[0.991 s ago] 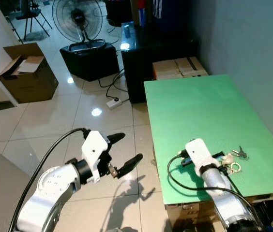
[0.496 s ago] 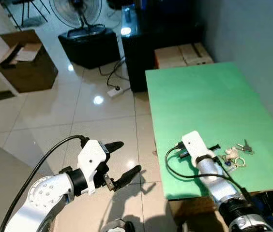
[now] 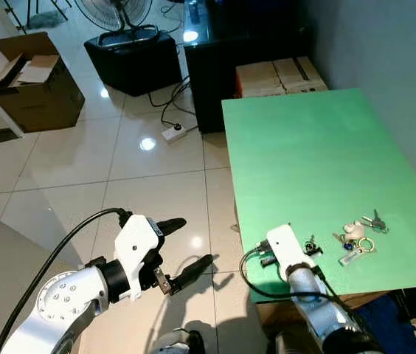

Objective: Hang keys on a hook

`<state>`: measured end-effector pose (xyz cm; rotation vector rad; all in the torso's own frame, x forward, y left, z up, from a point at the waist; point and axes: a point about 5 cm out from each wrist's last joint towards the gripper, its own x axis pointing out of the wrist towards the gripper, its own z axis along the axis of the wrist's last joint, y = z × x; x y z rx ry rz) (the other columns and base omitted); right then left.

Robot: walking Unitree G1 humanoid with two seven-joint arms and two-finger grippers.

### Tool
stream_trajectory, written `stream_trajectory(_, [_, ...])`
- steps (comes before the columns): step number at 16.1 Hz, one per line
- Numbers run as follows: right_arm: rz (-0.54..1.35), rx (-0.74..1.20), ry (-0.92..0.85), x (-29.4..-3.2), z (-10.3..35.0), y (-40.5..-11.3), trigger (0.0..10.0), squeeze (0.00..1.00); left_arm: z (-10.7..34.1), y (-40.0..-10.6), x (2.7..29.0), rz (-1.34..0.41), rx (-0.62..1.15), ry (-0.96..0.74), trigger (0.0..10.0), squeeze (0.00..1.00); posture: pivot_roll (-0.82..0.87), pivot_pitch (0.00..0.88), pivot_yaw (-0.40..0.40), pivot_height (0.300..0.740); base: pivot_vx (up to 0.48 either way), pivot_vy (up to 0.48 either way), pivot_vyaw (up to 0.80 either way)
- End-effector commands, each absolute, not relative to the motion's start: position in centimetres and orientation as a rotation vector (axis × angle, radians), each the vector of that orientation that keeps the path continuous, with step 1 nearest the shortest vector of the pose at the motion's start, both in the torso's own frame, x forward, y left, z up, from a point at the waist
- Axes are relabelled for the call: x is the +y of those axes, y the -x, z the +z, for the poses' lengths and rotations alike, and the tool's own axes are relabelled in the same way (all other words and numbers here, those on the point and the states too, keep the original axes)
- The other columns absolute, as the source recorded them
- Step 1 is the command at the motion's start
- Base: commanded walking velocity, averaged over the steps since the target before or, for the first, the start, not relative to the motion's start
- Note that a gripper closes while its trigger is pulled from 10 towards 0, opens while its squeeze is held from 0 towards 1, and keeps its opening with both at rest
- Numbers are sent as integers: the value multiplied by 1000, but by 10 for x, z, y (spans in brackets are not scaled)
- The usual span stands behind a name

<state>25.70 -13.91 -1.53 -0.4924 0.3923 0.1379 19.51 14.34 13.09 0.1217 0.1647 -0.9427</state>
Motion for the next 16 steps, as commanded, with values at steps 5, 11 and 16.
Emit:
stream_trajectory(5, [93, 377, 406, -142, -15, -243, 10000, 0, 137, -197, 147, -940, 152, -145, 10000, 0, 120, 147, 143, 740, 0, 0, 0])
stream_trajectory(11, [114, 397, 387, -148, -18, -237, 10000, 1000, 136, -198, 142, -952, 144, -143, 10000, 0, 109, 129, 148, 740, 0, 0, 0])
stream_trajectory(16, [155, 353, 378, -141, -15, -239, 10000, 1000, 136, -197, 143, -957, 144, -148, 10000, 0, 112, 110, 147, 740, 0, 0, 0])
